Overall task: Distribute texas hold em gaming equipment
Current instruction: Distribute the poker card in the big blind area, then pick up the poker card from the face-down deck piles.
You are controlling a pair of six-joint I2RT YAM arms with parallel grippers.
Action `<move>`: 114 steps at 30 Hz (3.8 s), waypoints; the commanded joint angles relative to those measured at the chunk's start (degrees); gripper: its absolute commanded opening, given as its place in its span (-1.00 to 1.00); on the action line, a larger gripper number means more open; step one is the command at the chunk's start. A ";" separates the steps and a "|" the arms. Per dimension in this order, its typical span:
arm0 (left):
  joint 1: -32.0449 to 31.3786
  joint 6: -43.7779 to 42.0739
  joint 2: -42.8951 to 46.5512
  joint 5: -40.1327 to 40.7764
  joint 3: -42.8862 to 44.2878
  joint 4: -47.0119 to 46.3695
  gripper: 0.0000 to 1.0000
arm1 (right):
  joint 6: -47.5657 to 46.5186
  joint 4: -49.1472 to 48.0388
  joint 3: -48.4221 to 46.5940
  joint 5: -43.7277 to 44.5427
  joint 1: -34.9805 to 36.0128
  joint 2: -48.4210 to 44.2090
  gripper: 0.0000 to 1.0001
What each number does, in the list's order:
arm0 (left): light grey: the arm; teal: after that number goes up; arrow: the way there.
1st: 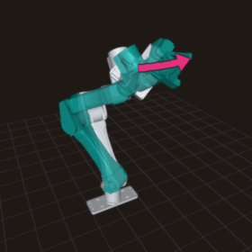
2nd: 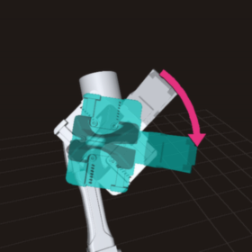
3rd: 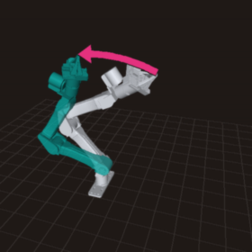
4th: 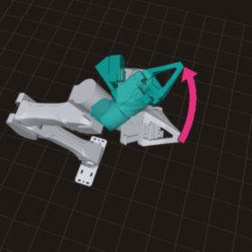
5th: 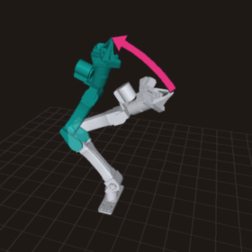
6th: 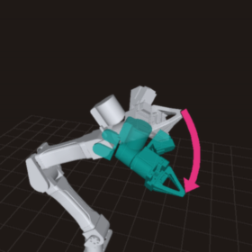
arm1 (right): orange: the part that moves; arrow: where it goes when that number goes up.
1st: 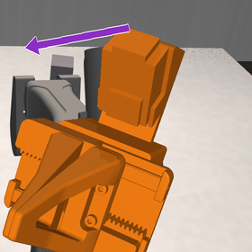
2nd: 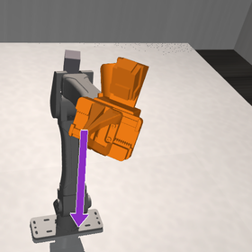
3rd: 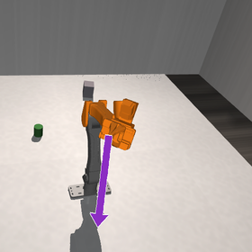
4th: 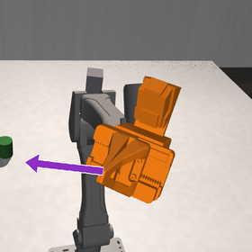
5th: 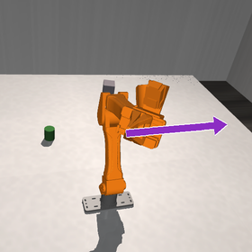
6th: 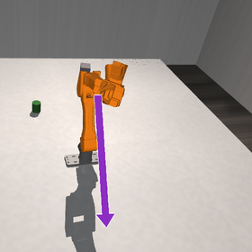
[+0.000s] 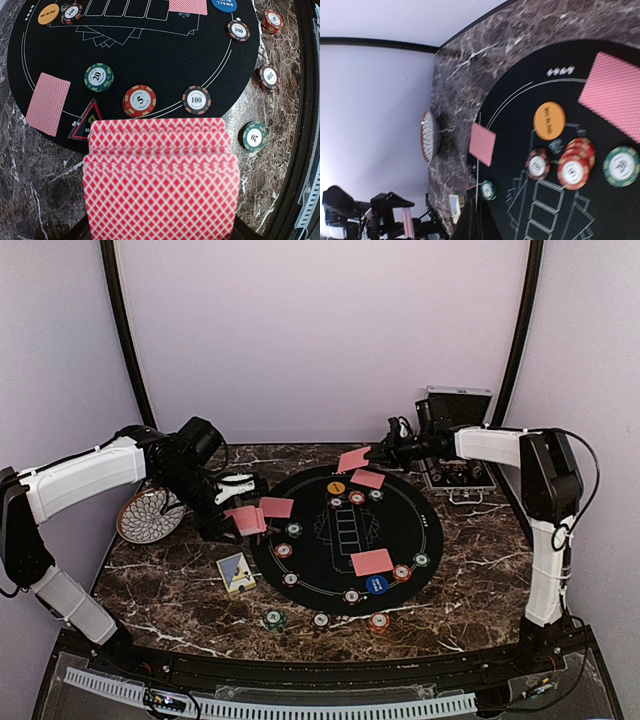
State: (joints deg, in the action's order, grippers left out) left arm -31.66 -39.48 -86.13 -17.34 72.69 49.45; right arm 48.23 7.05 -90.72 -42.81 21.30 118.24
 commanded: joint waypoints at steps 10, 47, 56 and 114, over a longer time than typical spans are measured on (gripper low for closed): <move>0.11 -0.33 2.45 -1.66 -0.08 0.73 -1.00 | -5.48 8.93 -19.66 8.54 -2.67 18.05 -1.00; 0.11 1.07 1.97 -2.25 -0.38 -1.11 -1.00 | -1.42 -9.12 18.16 5.25 17.19 -13.46 0.85; 0.14 1.28 1.00 -2.80 0.79 -1.44 -1.00 | 8.10 -21.54 18.96 0.95 24.44 -11.13 0.83; 0.11 1.25 0.57 -4.26 3.05 -0.40 -1.00 | 9.92 -14.43 2.20 1.11 28.58 3.20 0.53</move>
State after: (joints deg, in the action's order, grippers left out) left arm -31.68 -38.09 -86.70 -20.14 74.98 49.17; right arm 59.90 -10.31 -90.52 -42.85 50.83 123.98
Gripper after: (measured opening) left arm 0.679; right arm 0.784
